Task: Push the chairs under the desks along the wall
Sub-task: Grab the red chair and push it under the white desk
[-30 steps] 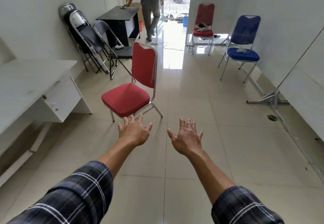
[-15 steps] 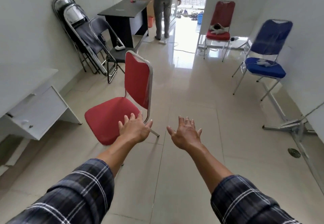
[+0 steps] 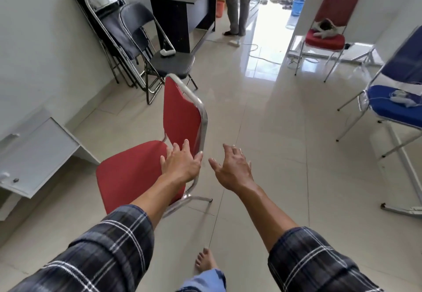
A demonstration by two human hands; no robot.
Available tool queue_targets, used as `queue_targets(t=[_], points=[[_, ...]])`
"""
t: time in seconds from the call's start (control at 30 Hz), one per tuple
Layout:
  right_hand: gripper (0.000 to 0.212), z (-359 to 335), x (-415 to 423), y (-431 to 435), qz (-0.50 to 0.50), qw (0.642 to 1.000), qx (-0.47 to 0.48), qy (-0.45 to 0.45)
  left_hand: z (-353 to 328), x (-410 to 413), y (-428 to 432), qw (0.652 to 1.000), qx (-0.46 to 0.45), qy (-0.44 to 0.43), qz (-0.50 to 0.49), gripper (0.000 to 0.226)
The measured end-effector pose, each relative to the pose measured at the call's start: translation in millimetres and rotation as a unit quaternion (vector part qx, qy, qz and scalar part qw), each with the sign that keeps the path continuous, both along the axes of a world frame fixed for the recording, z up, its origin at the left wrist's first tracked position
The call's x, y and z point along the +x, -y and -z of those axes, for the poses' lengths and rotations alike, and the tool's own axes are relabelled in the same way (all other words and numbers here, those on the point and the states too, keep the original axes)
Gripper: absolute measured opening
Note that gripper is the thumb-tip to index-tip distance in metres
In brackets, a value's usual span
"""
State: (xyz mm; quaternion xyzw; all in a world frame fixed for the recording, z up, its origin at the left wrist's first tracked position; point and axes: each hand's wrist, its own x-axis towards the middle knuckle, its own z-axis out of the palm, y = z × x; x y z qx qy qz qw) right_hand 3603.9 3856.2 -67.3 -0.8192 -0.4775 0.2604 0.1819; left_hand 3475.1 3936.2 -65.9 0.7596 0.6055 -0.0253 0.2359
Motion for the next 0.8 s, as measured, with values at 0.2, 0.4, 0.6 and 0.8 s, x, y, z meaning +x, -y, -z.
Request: queue_targets(t=[0.2,0.4,0.6,0.8], points=[[0.058,-10.9,42.6,-103.7,-0.024,0.997,0.077,-0.01,-1.9,53.1,-97.3,1.0,0.017,0.011,-0.01,0.084],[0.06,-18.0,62.6,-219.3,-0.098,0.993,0.072,0.003,4.5,68.5,-173.8,0.998,0.008,0.024,-0.054,0.092],[0.056,-5.2,71.6,-333.4,-0.203,0.977,0.054,-0.045,15.8,84.6,-232.3,0.989,0.002,0.086,-0.119,0.101],[0.074,3.5,86.3,-416.5,-0.33,0.939,-0.033,-0.096,18.8,107.4,-260.3,0.966,-0.046,0.089,-0.24,0.093]])
